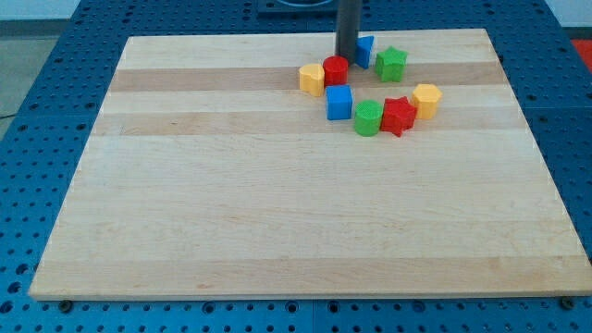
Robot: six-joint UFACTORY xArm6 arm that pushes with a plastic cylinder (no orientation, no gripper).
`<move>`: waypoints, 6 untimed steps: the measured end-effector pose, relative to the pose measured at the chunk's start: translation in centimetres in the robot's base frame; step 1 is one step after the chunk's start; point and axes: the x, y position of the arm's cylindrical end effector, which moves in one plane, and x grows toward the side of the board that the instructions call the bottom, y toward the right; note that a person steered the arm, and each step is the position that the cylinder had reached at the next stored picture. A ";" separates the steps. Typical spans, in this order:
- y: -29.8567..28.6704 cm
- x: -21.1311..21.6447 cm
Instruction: Push the yellow heart into the blue cube
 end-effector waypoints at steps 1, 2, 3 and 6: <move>-5.8 0.0; -5.6 3.9; -2.5 9.3; -11.9 -1.8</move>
